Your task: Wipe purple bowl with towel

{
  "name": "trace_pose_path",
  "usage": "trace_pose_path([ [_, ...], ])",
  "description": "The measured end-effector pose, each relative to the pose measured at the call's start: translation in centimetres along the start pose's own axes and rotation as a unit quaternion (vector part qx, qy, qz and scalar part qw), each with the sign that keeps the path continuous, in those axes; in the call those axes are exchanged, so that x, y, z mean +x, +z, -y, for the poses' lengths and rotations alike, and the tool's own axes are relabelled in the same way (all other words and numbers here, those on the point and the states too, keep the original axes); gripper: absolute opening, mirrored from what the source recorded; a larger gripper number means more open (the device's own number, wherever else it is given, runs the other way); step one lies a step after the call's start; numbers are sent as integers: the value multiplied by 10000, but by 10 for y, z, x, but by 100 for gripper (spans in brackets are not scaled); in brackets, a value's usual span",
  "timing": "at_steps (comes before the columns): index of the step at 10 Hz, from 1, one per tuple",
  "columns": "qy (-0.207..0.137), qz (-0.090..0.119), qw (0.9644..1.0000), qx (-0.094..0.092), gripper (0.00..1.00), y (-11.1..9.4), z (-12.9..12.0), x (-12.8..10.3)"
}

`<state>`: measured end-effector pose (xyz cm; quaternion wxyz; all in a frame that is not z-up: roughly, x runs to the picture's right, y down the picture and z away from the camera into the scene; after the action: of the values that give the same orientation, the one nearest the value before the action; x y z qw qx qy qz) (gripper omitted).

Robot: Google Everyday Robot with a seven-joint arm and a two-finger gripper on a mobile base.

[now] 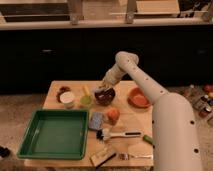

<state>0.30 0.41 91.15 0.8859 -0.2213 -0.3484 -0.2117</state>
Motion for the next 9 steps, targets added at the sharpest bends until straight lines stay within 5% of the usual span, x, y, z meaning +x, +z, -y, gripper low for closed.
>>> trace_pose_path([
  [6,198,852,9958,275,0,21,-10,-12],
  [9,314,985,9938,401,0,19,-17,-11],
])
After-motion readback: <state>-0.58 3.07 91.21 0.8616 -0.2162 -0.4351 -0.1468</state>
